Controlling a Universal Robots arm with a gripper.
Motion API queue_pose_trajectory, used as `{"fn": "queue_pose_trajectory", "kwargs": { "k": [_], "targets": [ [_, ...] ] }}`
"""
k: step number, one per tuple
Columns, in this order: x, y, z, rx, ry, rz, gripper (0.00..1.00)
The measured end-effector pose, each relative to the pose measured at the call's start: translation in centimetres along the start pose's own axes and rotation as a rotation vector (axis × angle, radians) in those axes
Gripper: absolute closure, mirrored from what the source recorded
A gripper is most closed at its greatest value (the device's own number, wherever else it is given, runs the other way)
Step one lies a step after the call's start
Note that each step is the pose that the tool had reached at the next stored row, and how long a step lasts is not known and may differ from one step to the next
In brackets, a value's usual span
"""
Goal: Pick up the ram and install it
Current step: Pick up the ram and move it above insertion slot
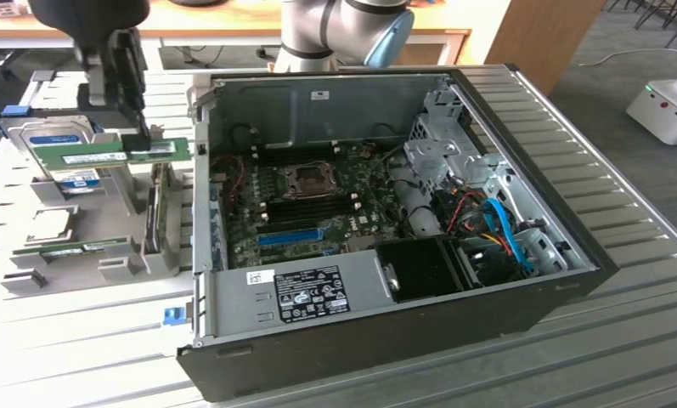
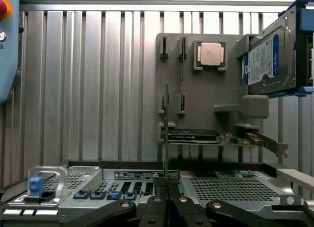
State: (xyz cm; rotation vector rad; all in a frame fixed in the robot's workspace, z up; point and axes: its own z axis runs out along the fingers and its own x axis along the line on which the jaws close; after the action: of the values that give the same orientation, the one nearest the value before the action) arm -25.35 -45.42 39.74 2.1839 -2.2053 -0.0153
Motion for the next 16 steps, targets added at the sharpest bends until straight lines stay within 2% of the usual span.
{"fn": "queue_pose_trajectory", "kwargs": {
  "k": [16],
  "targets": [
    [0.0, -4.92, -0.16, 0.0001, 0.0000, -0.003, 0.88]
  ]
}}
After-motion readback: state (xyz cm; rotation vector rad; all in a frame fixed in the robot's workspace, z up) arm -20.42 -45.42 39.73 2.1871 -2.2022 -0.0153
